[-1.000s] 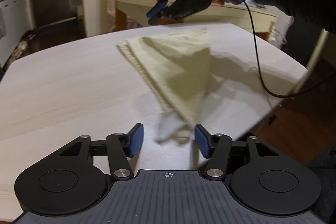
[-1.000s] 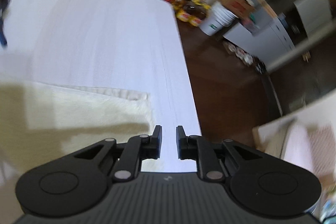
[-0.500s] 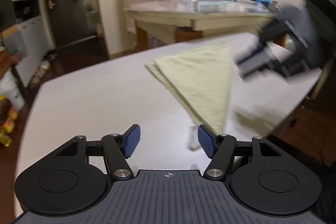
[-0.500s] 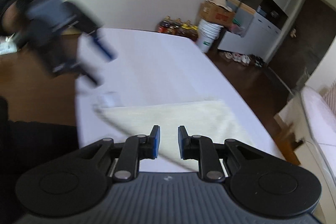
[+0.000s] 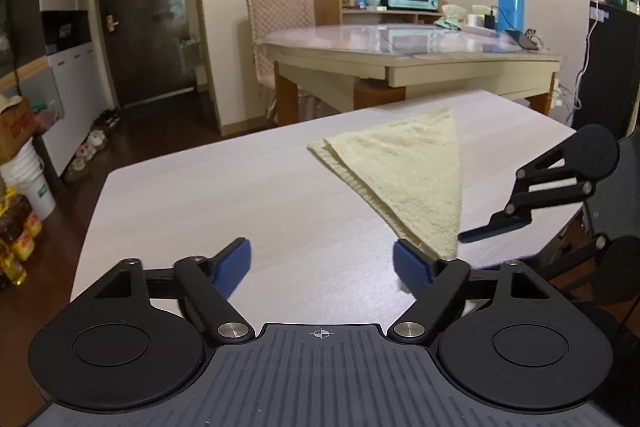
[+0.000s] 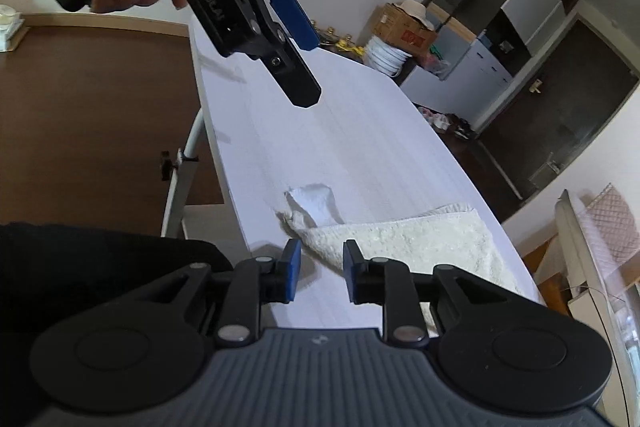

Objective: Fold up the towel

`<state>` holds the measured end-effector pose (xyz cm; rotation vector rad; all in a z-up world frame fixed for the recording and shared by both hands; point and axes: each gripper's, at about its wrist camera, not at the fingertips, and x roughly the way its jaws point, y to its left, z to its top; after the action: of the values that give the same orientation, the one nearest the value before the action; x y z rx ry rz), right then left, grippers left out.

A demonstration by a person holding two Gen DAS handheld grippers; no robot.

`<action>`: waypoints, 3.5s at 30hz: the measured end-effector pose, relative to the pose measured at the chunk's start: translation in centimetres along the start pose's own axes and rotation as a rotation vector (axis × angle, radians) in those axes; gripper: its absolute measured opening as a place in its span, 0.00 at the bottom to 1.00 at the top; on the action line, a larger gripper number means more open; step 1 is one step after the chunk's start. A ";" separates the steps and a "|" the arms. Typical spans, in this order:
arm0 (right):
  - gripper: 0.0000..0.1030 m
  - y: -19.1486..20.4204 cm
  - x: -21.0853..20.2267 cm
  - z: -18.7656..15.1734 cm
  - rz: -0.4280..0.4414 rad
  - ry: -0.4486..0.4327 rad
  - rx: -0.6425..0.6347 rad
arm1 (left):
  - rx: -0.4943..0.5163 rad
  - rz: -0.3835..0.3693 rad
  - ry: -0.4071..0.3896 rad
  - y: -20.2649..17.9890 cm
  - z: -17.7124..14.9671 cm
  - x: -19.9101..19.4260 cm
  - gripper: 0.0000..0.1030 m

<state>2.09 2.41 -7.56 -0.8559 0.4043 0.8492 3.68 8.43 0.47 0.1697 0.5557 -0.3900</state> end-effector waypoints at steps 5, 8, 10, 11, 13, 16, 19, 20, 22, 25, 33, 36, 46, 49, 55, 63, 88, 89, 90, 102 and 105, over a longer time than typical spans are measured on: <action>0.30 1.6 1.3 0.9 -0.077 0.017 -0.020 | -0.007 -0.013 -0.013 0.6 -0.6 -0.3 0.85; 0.30 2.4 2.2 1.1 -0.138 0.024 -0.031 | -0.015 -0.015 -0.019 0.9 -1.0 -0.5 0.86; 0.30 2.5 2.6 1.0 -0.158 0.023 -0.030 | -0.018 -0.016 -0.027 1.0 -1.1 -0.6 0.87; 0.30 2.5 2.8 0.9 -0.164 0.022 -0.028 | -0.018 -0.015 -0.030 1.1 -1.1 -0.6 0.87; 0.30 2.3 3.0 0.8 -0.167 0.023 -0.013 | -0.020 -0.013 -0.034 1.2 -1.2 -0.7 0.88; 0.18 2.2 3.3 0.7 -0.143 0.032 0.016 | -0.028 -0.007 -0.038 1.3 -1.4 -1.0 0.88; 0.07 2.0 3.3 0.7 -0.122 0.032 0.020 | -0.032 -0.004 -0.036 1.4 -1.6 -1.1 0.88; 0.06 2.0 3.3 0.7 -0.113 0.031 0.028 | -0.032 -0.004 -0.034 1.3 -1.7 -1.2 0.88; 0.05 1.5 2.8 0.6 -0.068 0.022 0.055 | -0.030 -0.004 -0.032 1.1 -1.8 -1.3 0.88; 0.00 0.7 1.6 0.5 0.008 0.009 0.088 | -0.027 -0.001 -0.029 1.0 -1.7 -1.5 0.88; 0.06 -0.4 -1.1 -0.8 0.070 0.020 0.087 | -0.031 -0.014 -0.027 0.9 -1.4 -0.7 0.89; 0.19 -0.1 0.2 -1.0 0.012 0.029 0.061 | -0.023 -0.022 -0.029 0.6 -1.2 -0.5 0.89; 0.15 2.3 3.5 -0.1 -0.111 0.024 -0.162 | -0.026 -0.026 -0.018 0.9 -1.4 -0.2 0.89; 0.04 2.3 4.2 0.1 -0.080 0.029 -0.154 | -0.015 -0.033 -0.017 1.1 -1.2 0.2 0.89; 0.03 0.6 3.5 0.0 0.000 0.005 -0.039 | 0.019 -0.043 -0.019 1.3 -0.5 1.0 0.89; 0.45 -0.6 2.0 0.0 0.058 -0.041 0.157 | 0.030 -0.045 -0.020 1.6 0.1 1.9 0.89; 0.10 -5.7 -1.1 -2.3 0.158 -0.064 0.363 | 0.133 -0.065 -0.024 2.1 3.3 4.4 0.90; 0.10 -6.2 -1.5 -2.3 0.171 -0.072 0.379 | 0.144 -0.079 -0.026 2.5 4.1 5.2 0.90; 0.10 -6.6 -2.0 -2.3 0.181 -0.084 0.394 | 0.150 -0.092 -0.026 2.7 4.8 6.0 0.90; 0.10 -7.3 -6.8 -2.6 0.458 -0.149 0.474 | 0.280 -0.214 0.089 3.2 8.8 16.3 0.90; 0.10 -8.3 -7.6 -3.1 0.514 -0.175 0.512 | 0.318 -0.231 0.147 3.7 8.2 17.7 0.90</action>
<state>4.05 -6.79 -0.67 -0.1954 0.6659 1.2125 22.89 4.15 -2.04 0.4451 0.6586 -0.6949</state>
